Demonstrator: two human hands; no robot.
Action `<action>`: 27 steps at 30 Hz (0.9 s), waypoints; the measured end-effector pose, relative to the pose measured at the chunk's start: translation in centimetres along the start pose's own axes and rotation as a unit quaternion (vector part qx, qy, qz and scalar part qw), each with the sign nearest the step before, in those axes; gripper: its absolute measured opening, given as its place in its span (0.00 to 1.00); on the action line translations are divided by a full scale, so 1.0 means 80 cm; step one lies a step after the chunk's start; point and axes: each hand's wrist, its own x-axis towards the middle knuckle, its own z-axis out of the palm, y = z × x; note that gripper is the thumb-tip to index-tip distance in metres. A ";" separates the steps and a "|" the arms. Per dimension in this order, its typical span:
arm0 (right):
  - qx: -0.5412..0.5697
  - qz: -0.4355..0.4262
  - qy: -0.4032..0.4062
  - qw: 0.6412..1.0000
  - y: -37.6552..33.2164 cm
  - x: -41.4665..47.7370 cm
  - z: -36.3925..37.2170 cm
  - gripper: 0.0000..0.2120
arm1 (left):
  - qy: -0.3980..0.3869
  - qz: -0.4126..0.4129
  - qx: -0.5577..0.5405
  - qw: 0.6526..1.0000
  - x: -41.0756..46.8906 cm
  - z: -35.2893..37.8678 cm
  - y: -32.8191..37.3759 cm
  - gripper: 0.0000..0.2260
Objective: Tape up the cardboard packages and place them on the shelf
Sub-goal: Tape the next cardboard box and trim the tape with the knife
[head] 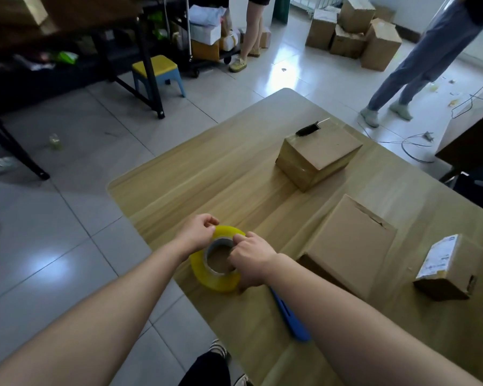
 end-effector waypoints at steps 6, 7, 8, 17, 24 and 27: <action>0.018 0.014 0.041 0.999 0.006 0.004 0.007 0.17 | 0.024 0.009 -0.040 0.999 0.005 -0.008 0.008 0.09; 0.031 0.022 0.048 0.998 0.007 0.004 0.008 0.17 | 0.031 0.010 -0.051 0.998 0.006 -0.009 0.010 0.08; 0.051 0.035 0.055 0.997 0.008 0.005 0.008 0.18 | 0.039 0.010 -0.060 0.997 0.007 -0.010 0.011 0.08; 0.445 0.278 0.152 0.838 0.046 0.026 -0.031 0.16 | 0.160 -0.038 -0.105 0.981 0.012 -0.020 0.024 0.11; 0.734 0.354 0.237 0.529 0.086 0.036 -0.032 0.13 | 0.131 -0.096 -0.149 0.975 0.021 -0.011 0.053 0.11; 0.777 0.366 0.251 0.446 0.094 0.033 -0.025 0.12 | 0.040 -0.142 -0.227 0.963 0.014 -0.005 0.077 0.17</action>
